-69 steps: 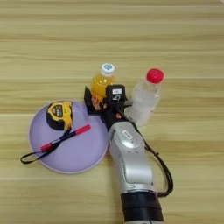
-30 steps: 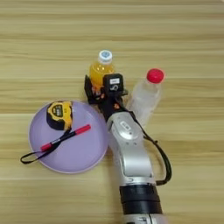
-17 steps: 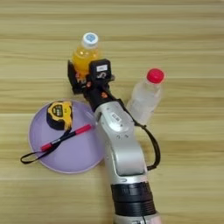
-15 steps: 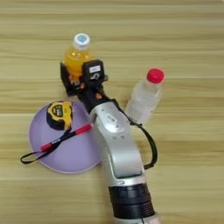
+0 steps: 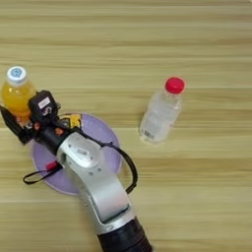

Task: Move the objects on the table

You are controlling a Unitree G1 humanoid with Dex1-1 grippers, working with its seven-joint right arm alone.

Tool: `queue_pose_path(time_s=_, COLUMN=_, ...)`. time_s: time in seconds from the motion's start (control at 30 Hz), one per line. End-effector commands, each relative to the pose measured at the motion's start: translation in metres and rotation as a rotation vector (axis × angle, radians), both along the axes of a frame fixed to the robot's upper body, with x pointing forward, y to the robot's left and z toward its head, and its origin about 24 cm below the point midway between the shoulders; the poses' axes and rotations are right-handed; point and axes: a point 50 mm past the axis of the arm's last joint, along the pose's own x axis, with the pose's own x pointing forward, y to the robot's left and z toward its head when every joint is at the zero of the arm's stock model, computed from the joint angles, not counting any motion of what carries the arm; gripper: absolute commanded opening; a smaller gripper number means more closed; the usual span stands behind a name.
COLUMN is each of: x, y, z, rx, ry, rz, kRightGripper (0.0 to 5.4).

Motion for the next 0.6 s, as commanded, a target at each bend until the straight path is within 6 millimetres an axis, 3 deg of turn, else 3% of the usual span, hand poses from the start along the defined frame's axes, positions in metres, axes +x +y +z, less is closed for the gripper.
queue_pose_path(time_s=0.03, x=0.002, y=0.021, z=0.036, rx=0.111, ry=-0.144, rz=0.066, kRightGripper=3.43)
queue_pose_path(time_s=0.33, x=0.009, y=0.051, z=0.019, rx=0.129, ry=-0.076, rz=0.156, kRightGripper=3.43)
queue_pose_path(time_s=0.6, x=0.013, y=0.065, z=0.004, rx=0.107, ry=-0.04, rz=0.178, kRightGripper=3.43)
